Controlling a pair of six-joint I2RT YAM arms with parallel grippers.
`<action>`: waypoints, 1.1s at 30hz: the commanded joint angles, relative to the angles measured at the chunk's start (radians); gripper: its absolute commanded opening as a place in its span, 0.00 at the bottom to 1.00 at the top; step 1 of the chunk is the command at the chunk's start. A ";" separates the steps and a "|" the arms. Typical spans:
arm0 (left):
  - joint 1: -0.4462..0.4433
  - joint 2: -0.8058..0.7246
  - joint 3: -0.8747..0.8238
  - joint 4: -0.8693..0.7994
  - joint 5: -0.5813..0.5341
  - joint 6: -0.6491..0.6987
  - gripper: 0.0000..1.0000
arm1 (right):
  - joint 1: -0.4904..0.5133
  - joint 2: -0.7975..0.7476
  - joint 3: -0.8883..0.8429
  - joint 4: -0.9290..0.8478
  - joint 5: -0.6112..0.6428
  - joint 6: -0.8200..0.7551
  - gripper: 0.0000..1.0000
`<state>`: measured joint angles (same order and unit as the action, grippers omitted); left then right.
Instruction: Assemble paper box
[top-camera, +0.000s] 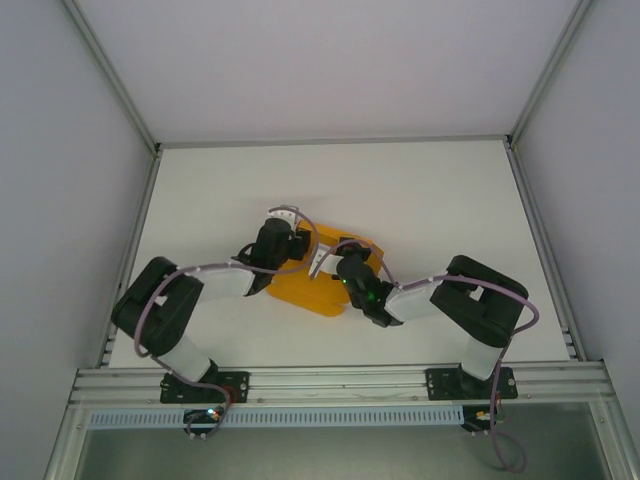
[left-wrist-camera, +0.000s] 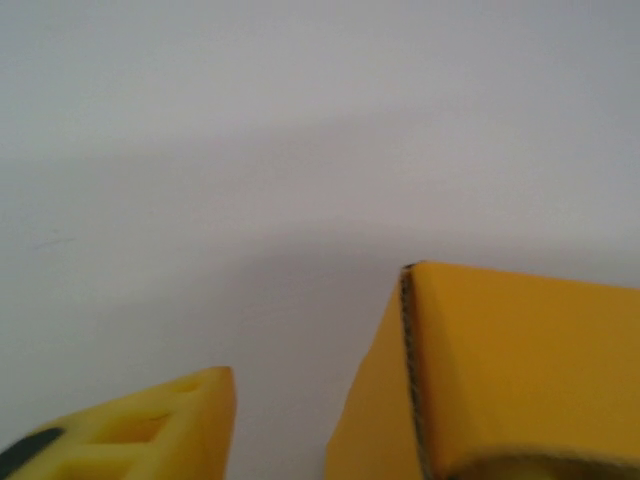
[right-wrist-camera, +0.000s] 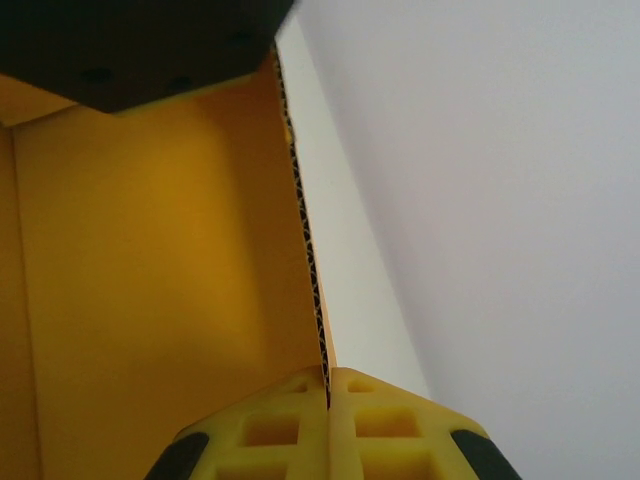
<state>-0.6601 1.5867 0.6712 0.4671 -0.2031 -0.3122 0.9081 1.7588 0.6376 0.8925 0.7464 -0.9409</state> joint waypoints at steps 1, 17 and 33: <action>0.007 -0.062 -0.019 -0.044 0.053 0.008 0.59 | 0.003 0.033 -0.018 -0.040 0.021 0.007 0.00; 0.087 -0.006 -0.030 -0.072 0.195 0.009 0.44 | 0.000 0.029 -0.013 -0.036 -0.003 -0.006 0.00; 0.083 0.131 0.050 -0.009 0.103 0.050 0.00 | 0.003 0.008 -0.015 -0.081 -0.056 0.030 0.00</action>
<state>-0.6018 1.6772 0.7067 0.4553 -0.0021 -0.2386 0.9016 1.7699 0.6407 0.8856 0.7330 -0.9424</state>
